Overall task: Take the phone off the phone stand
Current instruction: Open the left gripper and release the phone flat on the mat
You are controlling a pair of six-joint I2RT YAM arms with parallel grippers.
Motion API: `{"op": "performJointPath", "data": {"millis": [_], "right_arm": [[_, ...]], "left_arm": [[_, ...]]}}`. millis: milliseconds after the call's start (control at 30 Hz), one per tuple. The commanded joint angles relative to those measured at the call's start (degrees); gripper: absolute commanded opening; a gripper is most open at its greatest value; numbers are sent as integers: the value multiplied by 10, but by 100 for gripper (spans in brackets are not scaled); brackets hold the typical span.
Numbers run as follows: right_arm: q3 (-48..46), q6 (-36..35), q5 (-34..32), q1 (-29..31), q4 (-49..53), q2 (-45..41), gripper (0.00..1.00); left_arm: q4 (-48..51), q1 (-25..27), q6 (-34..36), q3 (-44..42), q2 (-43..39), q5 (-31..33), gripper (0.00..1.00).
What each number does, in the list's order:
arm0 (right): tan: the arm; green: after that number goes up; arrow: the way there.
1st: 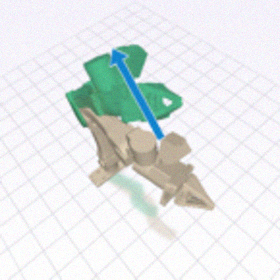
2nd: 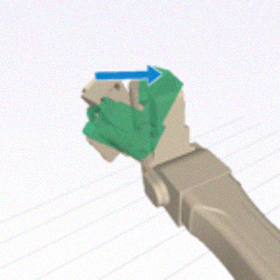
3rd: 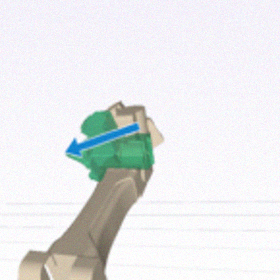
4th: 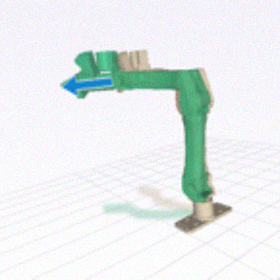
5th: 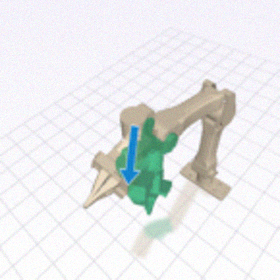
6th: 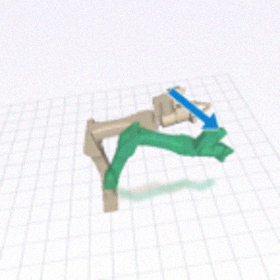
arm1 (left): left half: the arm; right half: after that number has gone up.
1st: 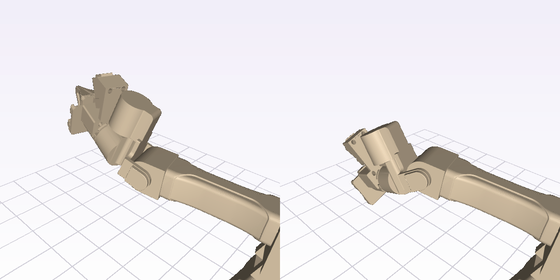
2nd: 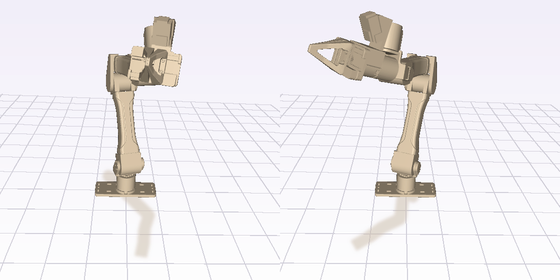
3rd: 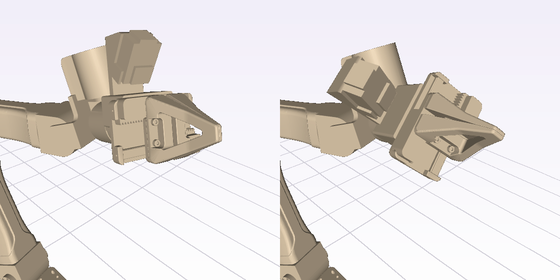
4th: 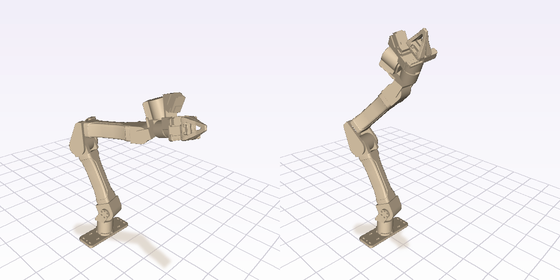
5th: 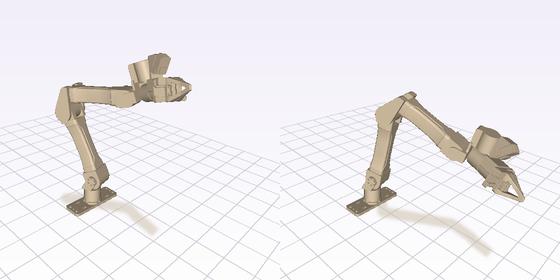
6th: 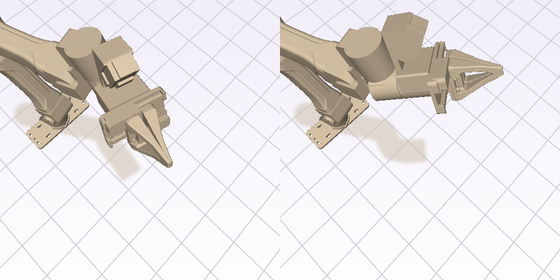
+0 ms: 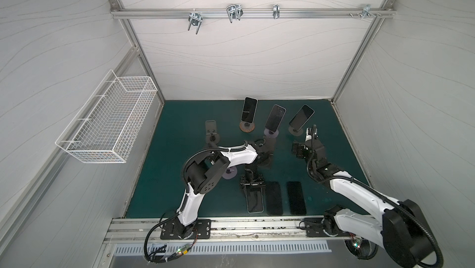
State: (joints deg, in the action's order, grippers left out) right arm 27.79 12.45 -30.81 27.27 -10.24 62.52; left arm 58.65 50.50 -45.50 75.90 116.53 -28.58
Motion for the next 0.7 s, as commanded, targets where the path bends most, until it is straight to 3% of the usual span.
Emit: {"op": "performJointPath", "data": {"millis": [0,667], "right_arm": [[5,-1,3,-2,-11,-1,99],[7,0,0,-3,-9,1,99]], "left_arm": [[-57,25,-4,-28,19,-35,72],[-42,26,16,-15,25,-16,72]]}}
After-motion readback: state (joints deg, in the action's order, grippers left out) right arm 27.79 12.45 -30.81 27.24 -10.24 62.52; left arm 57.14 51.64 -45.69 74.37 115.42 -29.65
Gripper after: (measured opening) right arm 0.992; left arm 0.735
